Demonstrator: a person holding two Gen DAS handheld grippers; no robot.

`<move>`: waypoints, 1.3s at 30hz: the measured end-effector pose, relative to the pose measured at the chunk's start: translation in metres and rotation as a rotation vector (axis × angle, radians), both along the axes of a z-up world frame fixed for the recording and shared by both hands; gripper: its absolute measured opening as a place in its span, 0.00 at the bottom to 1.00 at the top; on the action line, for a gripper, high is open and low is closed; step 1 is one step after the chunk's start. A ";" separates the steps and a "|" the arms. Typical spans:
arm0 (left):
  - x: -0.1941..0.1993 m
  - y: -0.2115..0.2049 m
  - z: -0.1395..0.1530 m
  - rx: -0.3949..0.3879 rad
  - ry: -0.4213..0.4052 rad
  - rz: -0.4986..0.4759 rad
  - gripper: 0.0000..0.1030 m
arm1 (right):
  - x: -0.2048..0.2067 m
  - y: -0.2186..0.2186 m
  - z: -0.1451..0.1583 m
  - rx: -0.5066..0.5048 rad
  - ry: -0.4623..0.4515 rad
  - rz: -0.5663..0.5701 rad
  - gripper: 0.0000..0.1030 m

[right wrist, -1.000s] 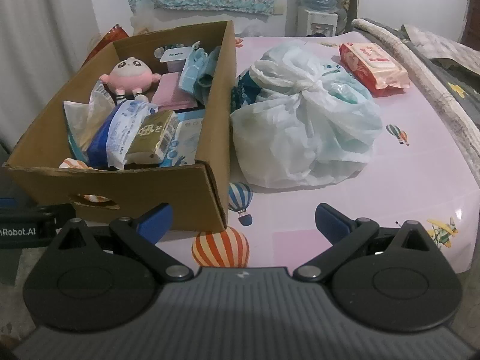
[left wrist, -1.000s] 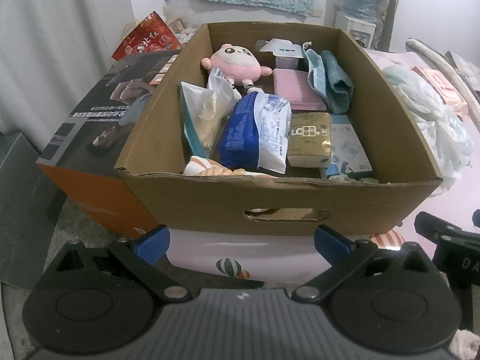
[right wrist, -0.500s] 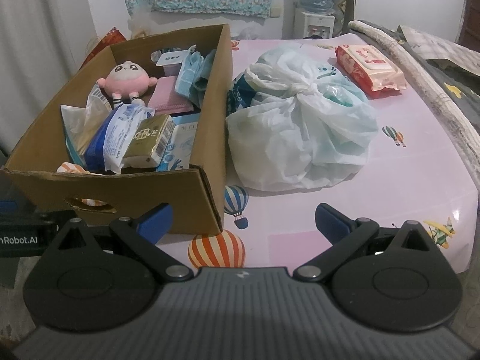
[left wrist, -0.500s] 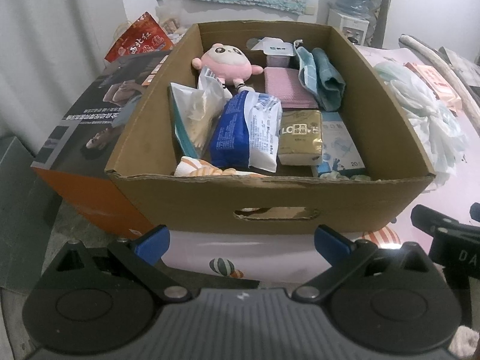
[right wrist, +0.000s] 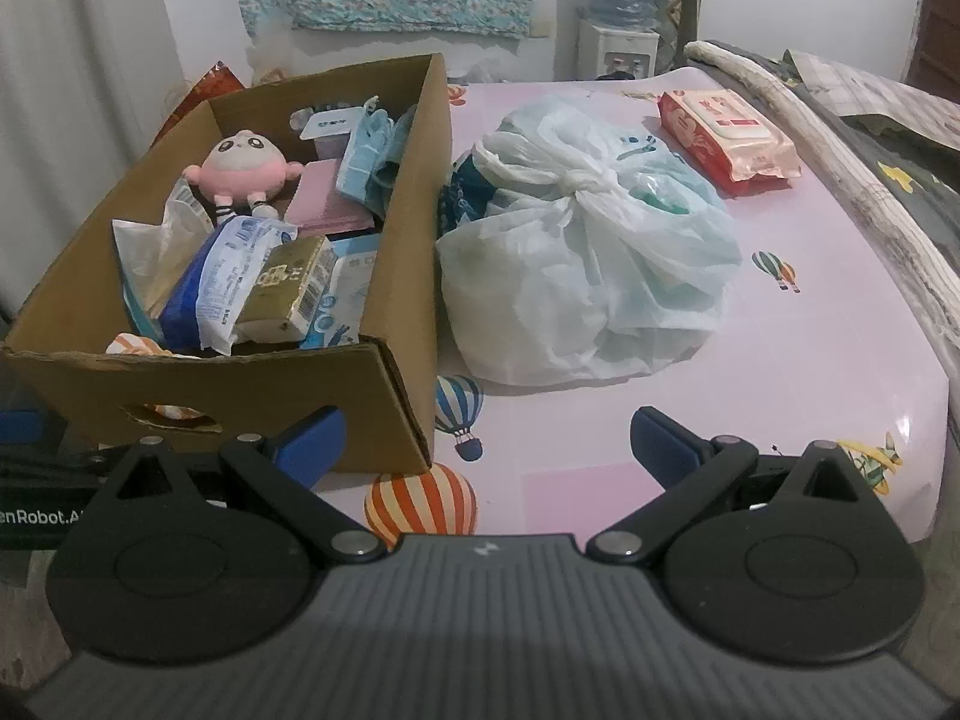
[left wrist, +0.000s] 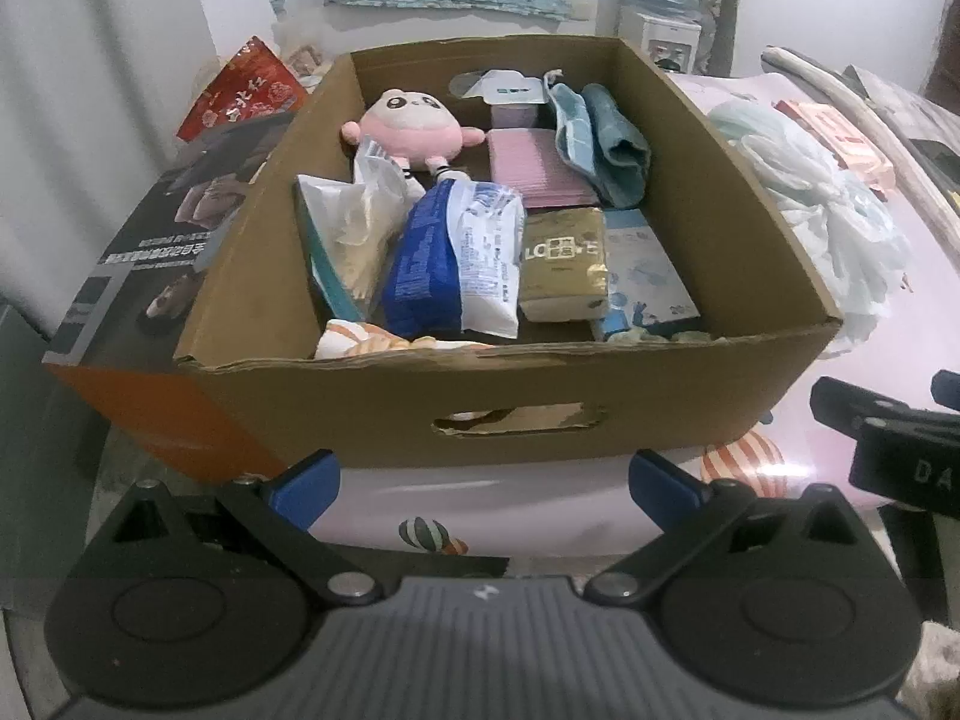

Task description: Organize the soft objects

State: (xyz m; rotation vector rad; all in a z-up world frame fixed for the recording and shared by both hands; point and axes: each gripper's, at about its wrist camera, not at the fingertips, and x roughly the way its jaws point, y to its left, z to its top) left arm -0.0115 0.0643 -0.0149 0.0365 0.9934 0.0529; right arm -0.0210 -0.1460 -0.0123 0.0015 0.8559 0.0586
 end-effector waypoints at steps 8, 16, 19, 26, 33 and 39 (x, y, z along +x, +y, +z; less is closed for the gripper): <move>0.001 0.000 -0.003 -0.013 0.012 -0.005 1.00 | 0.000 0.000 0.000 0.000 0.001 -0.001 0.99; 0.002 -0.002 -0.003 -0.016 0.013 -0.013 1.00 | 0.000 0.000 0.000 0.000 0.002 -0.001 0.99; 0.002 -0.003 -0.003 -0.016 0.014 -0.016 1.00 | 0.000 0.000 0.000 0.000 0.001 -0.001 0.99; 0.002 -0.004 -0.004 -0.015 0.018 -0.017 1.00 | 0.000 0.000 -0.001 -0.001 0.004 0.002 0.99; 0.002 -0.004 -0.004 -0.015 0.018 -0.017 1.00 | 0.000 0.001 -0.002 -0.002 0.005 0.003 0.99; 0.002 -0.003 -0.004 -0.015 0.020 -0.017 1.00 | 0.000 0.001 -0.002 -0.002 0.005 0.003 0.99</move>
